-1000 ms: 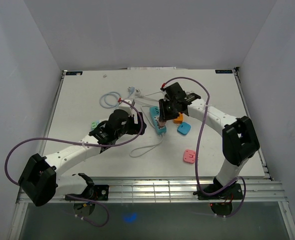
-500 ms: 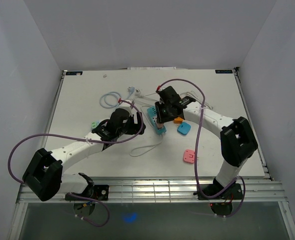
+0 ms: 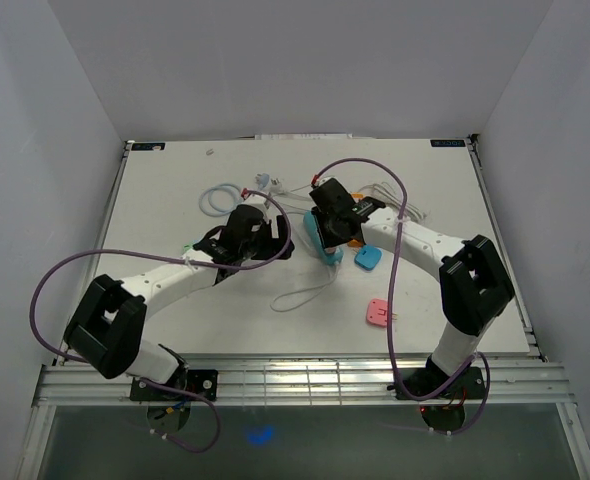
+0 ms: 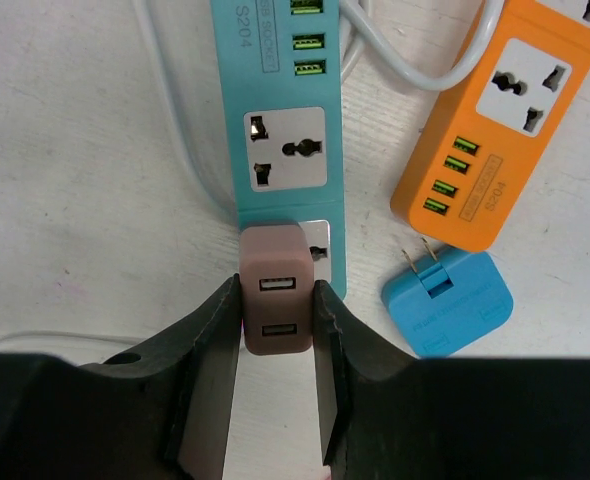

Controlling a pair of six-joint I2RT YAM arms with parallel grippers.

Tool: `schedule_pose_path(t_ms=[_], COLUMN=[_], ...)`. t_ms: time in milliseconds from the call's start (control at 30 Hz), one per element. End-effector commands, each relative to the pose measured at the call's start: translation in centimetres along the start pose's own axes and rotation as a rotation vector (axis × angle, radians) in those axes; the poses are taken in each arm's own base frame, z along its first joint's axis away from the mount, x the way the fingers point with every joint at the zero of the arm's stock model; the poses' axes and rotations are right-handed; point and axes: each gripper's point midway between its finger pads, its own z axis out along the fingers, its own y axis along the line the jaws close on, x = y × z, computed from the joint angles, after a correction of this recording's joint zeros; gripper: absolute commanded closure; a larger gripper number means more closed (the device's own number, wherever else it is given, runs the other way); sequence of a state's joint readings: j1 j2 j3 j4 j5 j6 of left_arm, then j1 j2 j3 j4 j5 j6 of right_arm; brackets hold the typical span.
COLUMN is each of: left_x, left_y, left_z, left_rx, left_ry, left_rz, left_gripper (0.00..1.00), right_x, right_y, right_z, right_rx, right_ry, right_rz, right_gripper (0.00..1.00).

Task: Insert the plug

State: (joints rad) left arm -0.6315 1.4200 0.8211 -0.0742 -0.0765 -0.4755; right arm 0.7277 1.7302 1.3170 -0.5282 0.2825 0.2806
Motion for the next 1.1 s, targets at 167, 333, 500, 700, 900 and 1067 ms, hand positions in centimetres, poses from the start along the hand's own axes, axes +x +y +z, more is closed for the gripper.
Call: schedule_pose_path(t_ms=[167, 333, 500, 700, 900, 1067], left_x=[-4.5, -4.0, -3.4, -3.7, -5.4, -6.5], left_y=[0.2, 0.3, 0.3, 0.5, 0.7, 0.3], left_z=[0.8, 1.1, 0.9, 0.6, -0.4, -1.5], left_rx=[0.095, 0.098, 0.108, 0.093, 0.08, 0.088], left_ry=[-0.039, -0.023, -0.018, -0.016, -0.04, -0.06], left_rz=[-0.116, -0.108, -0.1, -0.084, -0.094, -0.087], left_gripper=[0.05, 0.06, 0.06, 0.06, 0.06, 0.06], right_x=[3.0, 3.9, 4.8, 5.4, 3.9, 3.9], right_y=[-2.8, -2.5, -0.5, 0.3, 0.6, 2.1], right_z=[1.8, 3.5, 4.6, 5.3, 3.0, 0.2], right_rx=[0.096, 0.075, -0.137, -0.173, -0.187, -0.223], right_ry=[0.0, -0.019, -0.032, 0.047, 0.029, 0.017], right_rz=[-0.05, -0.079, -0.028, -0.052, -0.054, -0.064], right_gripper=[0.92, 0.92, 0.92, 0.92, 0.92, 0.92])
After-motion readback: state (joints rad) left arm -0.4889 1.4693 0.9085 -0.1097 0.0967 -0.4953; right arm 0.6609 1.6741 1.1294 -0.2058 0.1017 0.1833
